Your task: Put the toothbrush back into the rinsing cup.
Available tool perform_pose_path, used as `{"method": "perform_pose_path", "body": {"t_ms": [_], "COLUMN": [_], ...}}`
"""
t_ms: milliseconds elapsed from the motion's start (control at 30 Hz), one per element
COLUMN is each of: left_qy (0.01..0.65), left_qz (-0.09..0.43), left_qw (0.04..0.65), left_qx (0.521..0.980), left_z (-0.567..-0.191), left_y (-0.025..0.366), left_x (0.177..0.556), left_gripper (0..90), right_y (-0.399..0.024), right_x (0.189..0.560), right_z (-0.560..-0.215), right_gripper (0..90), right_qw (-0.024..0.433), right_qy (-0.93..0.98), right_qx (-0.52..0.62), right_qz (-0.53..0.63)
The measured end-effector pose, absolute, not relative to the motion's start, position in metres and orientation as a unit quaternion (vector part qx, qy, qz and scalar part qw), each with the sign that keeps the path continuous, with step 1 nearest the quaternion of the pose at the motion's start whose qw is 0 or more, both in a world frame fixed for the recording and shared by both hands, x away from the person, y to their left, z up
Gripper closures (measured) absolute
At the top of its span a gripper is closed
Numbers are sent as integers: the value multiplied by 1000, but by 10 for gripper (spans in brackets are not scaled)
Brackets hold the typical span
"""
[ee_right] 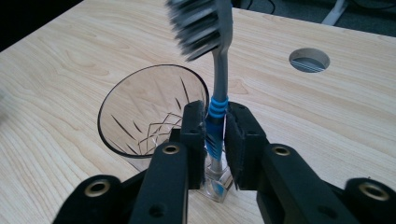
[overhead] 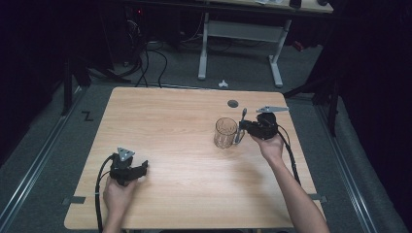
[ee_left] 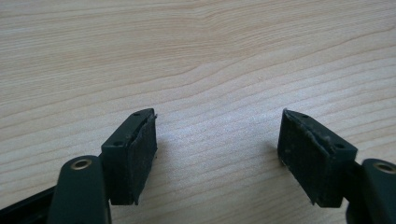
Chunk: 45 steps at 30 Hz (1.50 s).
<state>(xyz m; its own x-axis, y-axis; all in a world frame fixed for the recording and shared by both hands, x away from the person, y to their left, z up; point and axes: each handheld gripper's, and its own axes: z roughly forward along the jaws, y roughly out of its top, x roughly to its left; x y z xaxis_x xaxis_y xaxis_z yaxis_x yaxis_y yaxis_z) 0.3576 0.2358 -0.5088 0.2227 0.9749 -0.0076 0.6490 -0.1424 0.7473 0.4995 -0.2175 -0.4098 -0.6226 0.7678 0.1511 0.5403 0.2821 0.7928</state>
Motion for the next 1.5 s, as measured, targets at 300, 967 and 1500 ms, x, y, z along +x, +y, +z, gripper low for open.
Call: {"method": "perform_pose_path", "body": {"t_ms": [300,967,1500], "left_qy": [570,570,570], "left_qz": [253,253,253], "left_qw": [322,322,322], "left_qx": [712,712,712], "left_z": [-509,-509,-509], "left_y": [236,236,236], "left_x": [358,358,358], "left_gripper": [287,287,287], "right_y": [-220,-241,-250], "right_x": [498,482,468], "right_z": [-409,-401,-387], "right_gripper": [663,607,586], "right_qw": [136,149,149], "right_qy": [787,767,753], "right_qx": [418,427,421], "right_qz": [432,455,484]}}
